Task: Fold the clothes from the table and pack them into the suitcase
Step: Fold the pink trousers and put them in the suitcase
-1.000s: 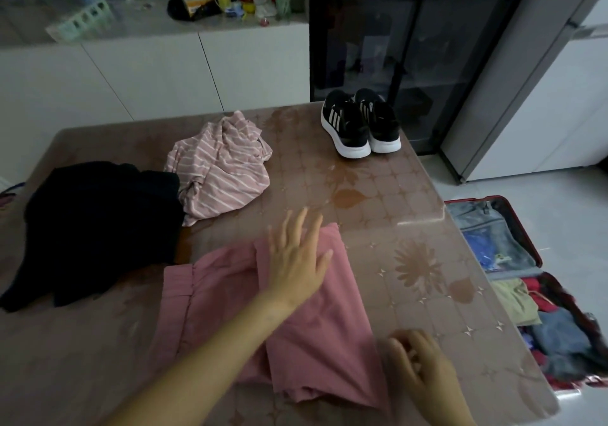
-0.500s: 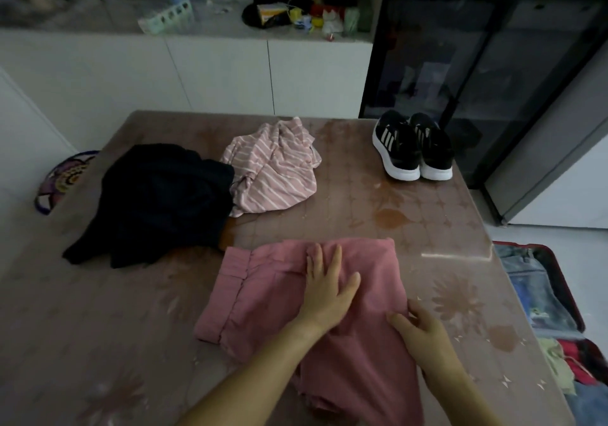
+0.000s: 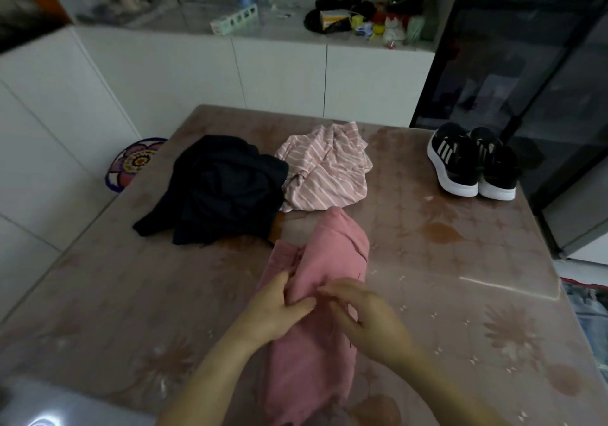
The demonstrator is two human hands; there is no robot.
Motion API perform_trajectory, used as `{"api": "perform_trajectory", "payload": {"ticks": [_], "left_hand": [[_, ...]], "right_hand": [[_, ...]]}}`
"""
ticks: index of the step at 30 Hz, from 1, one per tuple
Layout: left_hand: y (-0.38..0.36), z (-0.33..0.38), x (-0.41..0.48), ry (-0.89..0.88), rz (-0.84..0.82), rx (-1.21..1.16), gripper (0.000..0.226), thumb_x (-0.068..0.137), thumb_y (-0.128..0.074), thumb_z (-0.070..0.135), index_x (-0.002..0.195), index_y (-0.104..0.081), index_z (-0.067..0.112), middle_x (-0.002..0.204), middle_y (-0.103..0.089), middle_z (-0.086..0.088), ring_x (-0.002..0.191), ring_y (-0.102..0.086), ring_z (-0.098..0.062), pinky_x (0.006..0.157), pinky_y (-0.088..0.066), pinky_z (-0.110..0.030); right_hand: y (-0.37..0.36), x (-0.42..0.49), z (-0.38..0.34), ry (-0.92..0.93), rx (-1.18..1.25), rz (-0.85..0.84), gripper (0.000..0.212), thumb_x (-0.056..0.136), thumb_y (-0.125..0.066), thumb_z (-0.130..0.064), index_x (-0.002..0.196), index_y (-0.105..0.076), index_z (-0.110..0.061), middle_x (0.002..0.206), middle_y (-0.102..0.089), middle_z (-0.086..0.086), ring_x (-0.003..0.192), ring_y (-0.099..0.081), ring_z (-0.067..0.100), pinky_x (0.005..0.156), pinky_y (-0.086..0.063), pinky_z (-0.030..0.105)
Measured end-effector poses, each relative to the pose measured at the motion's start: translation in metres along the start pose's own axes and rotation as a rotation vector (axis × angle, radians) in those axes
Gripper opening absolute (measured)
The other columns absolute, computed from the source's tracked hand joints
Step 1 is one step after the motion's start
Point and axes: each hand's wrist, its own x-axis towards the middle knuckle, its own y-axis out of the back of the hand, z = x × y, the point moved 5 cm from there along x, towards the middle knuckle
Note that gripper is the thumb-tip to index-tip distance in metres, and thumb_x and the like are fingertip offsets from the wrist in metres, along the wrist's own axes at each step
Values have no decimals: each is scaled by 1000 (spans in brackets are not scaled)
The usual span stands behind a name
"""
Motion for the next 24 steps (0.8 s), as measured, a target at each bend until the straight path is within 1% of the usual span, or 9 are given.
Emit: {"api": "perform_trajectory", "payload": {"ticks": [4, 6, 9, 11, 13, 16, 19, 21, 24], "left_hand": [[16, -25, 11, 48, 147, 104, 20, 85, -67, 29, 97, -61, 16, 94, -66, 3, 87, -63, -16, 78, -51, -34], [26, -32, 21, 79, 177, 172, 20, 85, -67, 32, 97, -58, 19, 97, -64, 2, 95, -62, -20, 81, -48, -34], [38, -40, 27, 155, 231, 428, 60, 84, -64, 44, 136, -41, 22, 129, -51, -3, 117, -52, -24, 91, -45, -35], [37, -34, 18, 106, 371, 603, 71, 86, -59, 46, 146, -27, 24, 143, -39, -5, 127, -44, -27, 98, -43, -41], [16, -25, 0, -1, 415, 744, 69, 83, -50, 56, 143, -36, 24, 143, -44, -8, 124, -49, -35, 95, -45, -52], [-21, -40, -12, 53, 263, 829, 84, 72, -33, 82, 137, -48, 31, 140, -51, -9, 118, -53, -47, 81, -43, -68], [-29, -68, -8, 94, 200, 826, 91, 70, -25, 89, 142, -39, 36, 145, -44, -8, 120, -51, -47, 79, -46, -66], [-29, -80, -9, 24, 181, 829, 89, 75, -22, 87, 147, -30, 36, 151, -34, -7, 126, -46, -46, 84, -48, -63], [-31, -92, -19, -75, 181, 833, 89, 76, -25, 87, 149, -26, 35, 155, -26, -8, 135, -34, -42, 92, -44, -62]], "right_hand": [[15, 46, 2, 96, -326, 123, 42, 88, -46, -41, 127, -57, -31, 133, -53, -3, 118, -53, 22, 90, -50, 45], [14, 73, 1, 59, -520, -28, 56, 85, -34, -58, 137, -43, -41, 150, -35, -1, 131, -39, 30, 98, -40, 50], [-4, 102, 14, -12, -744, -374, 67, 84, -26, -72, 146, -16, -49, 160, 6, -6, 146, 1, 30, 116, -10, 51], [-16, 112, 27, -34, -797, -483, 72, 81, -27, -77, 145, -7, -52, 158, 19, -9, 145, 11, 31, 116, -2, 57], [-27, 118, 42, -82, -787, -536, 80, 70, -17, -87, 142, 2, -57, 156, 24, -11, 144, 13, 34, 114, -1, 61], [-39, 119, 59, -119, -751, -578, 83, 64, -12, -90, 138, 12, -61, 155, 26, -13, 145, 11, 35, 114, -4, 60], [-48, 119, 73, -130, -733, -591, 77, 70, -14, -86, 136, 18, -61, 155, 25, -13, 146, 5, 31, 114, -13, 55], [-53, 118, 80, -139, -751, -588, 80, 66, -9, -87, 136, 20, -60, 157, 20, -12, 146, 1, 28, 113, -16, 51], [-55, 118, 86, -164, -760, -576, 76, 77, -20, -82, 138, 17, -58, 159, 15, -7, 146, 0, 24, 113, -15, 49]]}}
